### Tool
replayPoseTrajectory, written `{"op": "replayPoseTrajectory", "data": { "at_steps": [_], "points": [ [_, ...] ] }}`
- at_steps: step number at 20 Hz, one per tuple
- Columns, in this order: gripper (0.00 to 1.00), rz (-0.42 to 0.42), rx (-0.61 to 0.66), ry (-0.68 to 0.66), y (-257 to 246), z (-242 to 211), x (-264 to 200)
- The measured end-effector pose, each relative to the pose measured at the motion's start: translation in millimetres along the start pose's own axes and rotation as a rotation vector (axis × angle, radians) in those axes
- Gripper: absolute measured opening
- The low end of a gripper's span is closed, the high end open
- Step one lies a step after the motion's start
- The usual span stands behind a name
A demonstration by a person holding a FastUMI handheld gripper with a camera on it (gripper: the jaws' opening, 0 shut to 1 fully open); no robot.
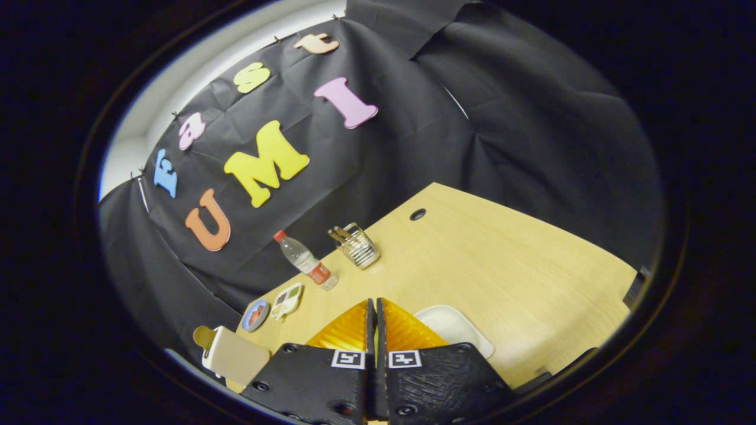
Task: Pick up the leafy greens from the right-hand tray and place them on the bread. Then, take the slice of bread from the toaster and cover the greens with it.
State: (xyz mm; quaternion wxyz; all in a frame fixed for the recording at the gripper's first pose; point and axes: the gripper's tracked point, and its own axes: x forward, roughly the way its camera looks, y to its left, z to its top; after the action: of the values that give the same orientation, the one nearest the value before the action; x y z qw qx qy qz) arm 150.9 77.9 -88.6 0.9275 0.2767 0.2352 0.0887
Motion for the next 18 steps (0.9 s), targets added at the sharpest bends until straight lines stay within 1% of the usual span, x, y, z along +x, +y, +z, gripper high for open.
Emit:
{"op": "replayPoseTrajectory", "data": {
  "at_steps": [3,5,8,13,16,18],
  "points": [
    [0.00,0.033,-0.038,-0.027,34,1,-13],
    [0.00,0.074,-0.043,-0.033,64,-4,-21],
    [0.00,0.137,-0.078,-0.034,108,-23,-23],
    [0.00,0.250,-0.062,0.020,180,-73,-13],
    [0.00,0.296,-0.047,0.058,207,-105,-5],
    [0.00,0.311,-0.038,0.093,219,-127,1]
  ]
}}
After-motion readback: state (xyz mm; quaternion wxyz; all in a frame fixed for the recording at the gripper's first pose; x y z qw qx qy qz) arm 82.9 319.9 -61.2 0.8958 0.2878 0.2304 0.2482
